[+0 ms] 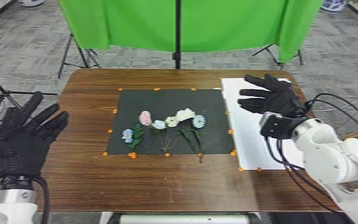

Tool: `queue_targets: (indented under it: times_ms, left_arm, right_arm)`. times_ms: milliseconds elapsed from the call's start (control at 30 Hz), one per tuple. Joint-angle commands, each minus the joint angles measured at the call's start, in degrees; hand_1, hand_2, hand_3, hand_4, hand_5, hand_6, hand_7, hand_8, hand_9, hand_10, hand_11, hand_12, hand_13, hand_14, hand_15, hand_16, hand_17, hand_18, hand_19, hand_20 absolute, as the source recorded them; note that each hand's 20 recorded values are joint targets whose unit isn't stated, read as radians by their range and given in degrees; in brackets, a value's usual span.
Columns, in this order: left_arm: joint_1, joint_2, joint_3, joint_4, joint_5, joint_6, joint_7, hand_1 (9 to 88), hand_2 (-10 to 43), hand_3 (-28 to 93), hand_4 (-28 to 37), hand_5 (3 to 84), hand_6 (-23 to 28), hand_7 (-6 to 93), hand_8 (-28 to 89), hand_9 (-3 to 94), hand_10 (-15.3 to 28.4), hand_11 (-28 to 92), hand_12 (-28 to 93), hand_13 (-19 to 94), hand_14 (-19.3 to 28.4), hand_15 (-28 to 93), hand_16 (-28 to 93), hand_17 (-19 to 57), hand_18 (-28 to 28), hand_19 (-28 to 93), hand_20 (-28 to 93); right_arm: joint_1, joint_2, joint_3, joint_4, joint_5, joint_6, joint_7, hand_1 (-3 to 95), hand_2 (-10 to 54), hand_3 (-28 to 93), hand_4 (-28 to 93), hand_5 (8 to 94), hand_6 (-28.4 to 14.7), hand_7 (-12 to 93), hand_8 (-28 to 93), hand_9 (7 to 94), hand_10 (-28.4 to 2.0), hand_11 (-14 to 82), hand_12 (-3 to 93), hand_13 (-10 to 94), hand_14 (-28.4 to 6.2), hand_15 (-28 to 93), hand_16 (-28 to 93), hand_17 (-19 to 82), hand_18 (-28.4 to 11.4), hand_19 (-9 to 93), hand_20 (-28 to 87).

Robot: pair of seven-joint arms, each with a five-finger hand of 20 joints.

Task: Arrange flowers

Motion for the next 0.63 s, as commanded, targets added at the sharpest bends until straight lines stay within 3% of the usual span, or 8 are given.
queue_targets:
  times_ms: [33, 133, 200, 633]
  left_arm:
    - [0.55, -0.48, 0.09, -0.11, -0.1, 0.33, -0.49, 15.9, 8.2, 76, -28.3, 30.4, 5.6, 13.8, -10, 29.4, 18.4, 22, 12, 22, 26.3, 46, -7, -7.8, 26.4, 57, 5]
    - [0.73, -0.44, 0.19, -0.1, -1.03, 0.34, 0.14, 15.9, 8.2, 76, -28.3, 30.4, 5.6, 13.8, -10, 29.3, 18.4, 22, 12, 22, 26.3, 46, -7, -7.8, 26.4, 57, 5]
    - [0.62, -0.38, 0.22, -0.13, -0.42, 0.54, -0.27, 15.9, 8.2, 76, -28.3, 30.5, 5.6, 13.8, -10, 29.4, 18.4, 22, 12, 22, 26.3, 46, -7, -7.9, 26.4, 57, 5]
    - [0.68, -0.23, 0.28, -0.14, -0.57, 0.37, 0.02, 16.0, 8.2, 76, -28.3, 30.6, 5.8, 14.0, -10, 29.5, 18.4, 23, 12, 22, 26.1, 46, -7, -8.1, 26.6, 57, 5]
  right_arm:
    - [-0.76, 0.2, -0.11, -0.34, 1.65, 0.26, -0.75, 16.5, 9.4, 76, -28, 47.8, 3.3, 16, -14, 51.5, -15.3, 14.7, 13.0, 40, -18.3, 40, 11, 2, -22.8, 52, 17]
    - [-0.87, -0.34, 0.73, -0.01, 4.36, -0.72, -0.76, 16.6, 9.4, 76, -28, 47.8, 3.2, 16, -14, 51.4, -15.2, 14.7, 13.0, 40, -18.3, 40, 11, 2, -22.8, 52, 17]
    - [-1.08, 0.09, 0.63, -0.18, 3.32, -0.27, -1.07, 16.5, 9.5, 76, -28, 47.8, 3.2, 16, -14, 51.5, -15.2, 14.7, 13.0, 40, -18.3, 40, 11, 2, -22.7, 52, 17]
    - [-0.66, 0.4, -0.22, -0.58, 1.27, 0.37, -0.75, 16.5, 9.5, 76, -28, 47.8, 3.2, 16, -14, 51.5, -15.2, 14.7, 12.9, 40, -18.1, 41, 11, 2, -22.8, 52, 17]
